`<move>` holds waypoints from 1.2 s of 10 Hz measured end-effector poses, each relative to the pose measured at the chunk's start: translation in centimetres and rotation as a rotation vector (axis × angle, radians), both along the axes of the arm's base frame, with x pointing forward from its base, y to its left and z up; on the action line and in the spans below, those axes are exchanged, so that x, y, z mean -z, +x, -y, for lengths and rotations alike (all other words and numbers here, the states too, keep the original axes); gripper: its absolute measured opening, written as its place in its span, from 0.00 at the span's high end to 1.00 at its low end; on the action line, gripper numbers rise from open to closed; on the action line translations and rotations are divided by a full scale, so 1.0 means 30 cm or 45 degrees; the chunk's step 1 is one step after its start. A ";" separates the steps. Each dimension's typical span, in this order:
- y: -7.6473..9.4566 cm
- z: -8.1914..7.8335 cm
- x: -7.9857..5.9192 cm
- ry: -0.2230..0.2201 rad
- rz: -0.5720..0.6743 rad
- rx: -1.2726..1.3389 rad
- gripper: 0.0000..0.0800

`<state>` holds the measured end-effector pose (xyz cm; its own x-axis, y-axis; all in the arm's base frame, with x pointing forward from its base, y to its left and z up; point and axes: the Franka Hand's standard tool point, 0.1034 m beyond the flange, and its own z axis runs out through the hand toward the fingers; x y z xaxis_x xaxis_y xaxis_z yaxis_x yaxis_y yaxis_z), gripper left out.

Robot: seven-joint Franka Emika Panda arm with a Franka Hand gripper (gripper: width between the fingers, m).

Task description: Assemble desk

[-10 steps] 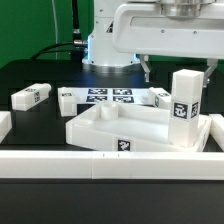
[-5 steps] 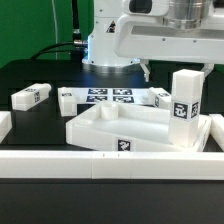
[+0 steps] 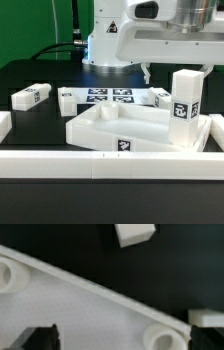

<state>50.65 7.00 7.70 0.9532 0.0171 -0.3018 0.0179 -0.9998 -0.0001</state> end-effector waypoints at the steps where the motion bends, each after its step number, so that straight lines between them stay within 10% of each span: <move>1: -0.012 -0.010 0.012 -0.001 0.001 -0.010 0.19; 12: -0.114 -0.065 0.060 -0.009 -0.117 -0.229 0.19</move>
Offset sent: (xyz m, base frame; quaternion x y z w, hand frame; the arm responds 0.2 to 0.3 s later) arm 0.0000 0.0000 0.0000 0.0000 0.0000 0.0000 1.0000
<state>47.22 8.96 5.89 0.9034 0.1819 -0.3883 0.1960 -0.9806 -0.0034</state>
